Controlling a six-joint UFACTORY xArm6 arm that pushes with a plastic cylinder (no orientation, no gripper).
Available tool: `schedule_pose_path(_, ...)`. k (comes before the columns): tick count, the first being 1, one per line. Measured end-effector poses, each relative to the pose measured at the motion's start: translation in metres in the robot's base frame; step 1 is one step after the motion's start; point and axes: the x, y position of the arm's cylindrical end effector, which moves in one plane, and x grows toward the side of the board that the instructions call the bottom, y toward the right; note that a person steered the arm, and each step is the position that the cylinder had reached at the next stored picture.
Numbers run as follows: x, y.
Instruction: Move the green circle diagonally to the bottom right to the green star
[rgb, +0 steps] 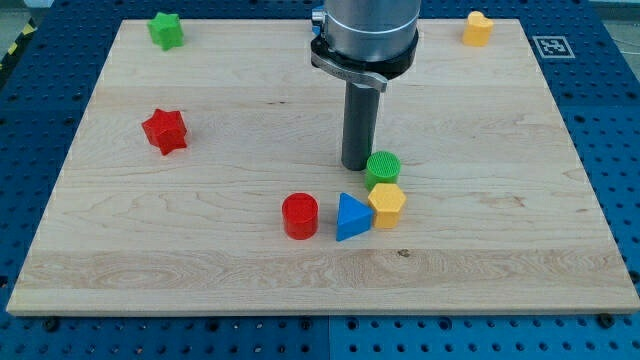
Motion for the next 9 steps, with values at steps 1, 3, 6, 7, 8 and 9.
schedule_pose_path(1,-0.016,0.024)
schedule_pose_path(3,0.001,0.093)
schedule_pose_path(6,0.014,0.055)
schedule_pose_path(7,0.020,0.044)
schedule_pose_path(8,0.021,0.044)
schedule_pose_path(9,-0.024,0.046)
